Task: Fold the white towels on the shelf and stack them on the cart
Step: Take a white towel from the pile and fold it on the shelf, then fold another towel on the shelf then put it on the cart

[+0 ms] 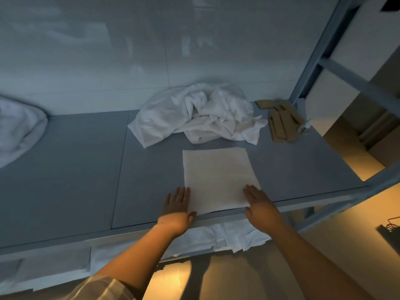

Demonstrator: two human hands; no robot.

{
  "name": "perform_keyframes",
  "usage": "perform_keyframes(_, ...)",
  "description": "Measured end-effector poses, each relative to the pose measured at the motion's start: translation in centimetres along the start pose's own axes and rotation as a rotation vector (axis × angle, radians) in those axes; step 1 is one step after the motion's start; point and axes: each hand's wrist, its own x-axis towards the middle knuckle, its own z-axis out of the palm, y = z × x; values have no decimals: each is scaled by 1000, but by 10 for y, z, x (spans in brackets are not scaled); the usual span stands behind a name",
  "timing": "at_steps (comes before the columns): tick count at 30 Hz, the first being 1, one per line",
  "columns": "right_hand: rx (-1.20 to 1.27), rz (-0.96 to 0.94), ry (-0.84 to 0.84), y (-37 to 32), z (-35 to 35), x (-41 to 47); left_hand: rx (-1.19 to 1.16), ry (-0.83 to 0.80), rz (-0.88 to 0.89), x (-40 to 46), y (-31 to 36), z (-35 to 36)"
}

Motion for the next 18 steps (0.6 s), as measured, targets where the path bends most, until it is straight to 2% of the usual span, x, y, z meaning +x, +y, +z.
perform_keyframes(4, 141, 24, 64, -34, -13, 9, -41, 125, -74, -7, -17, -17)
perform_keyframes(10, 361, 36, 55, -90, -28, 39, -147, 240, -273, -33, -45, -29)
perform_keyframes(18, 401, -337, 31, -225, -23, 62, -84, 396, -563, -105, -93, -36)
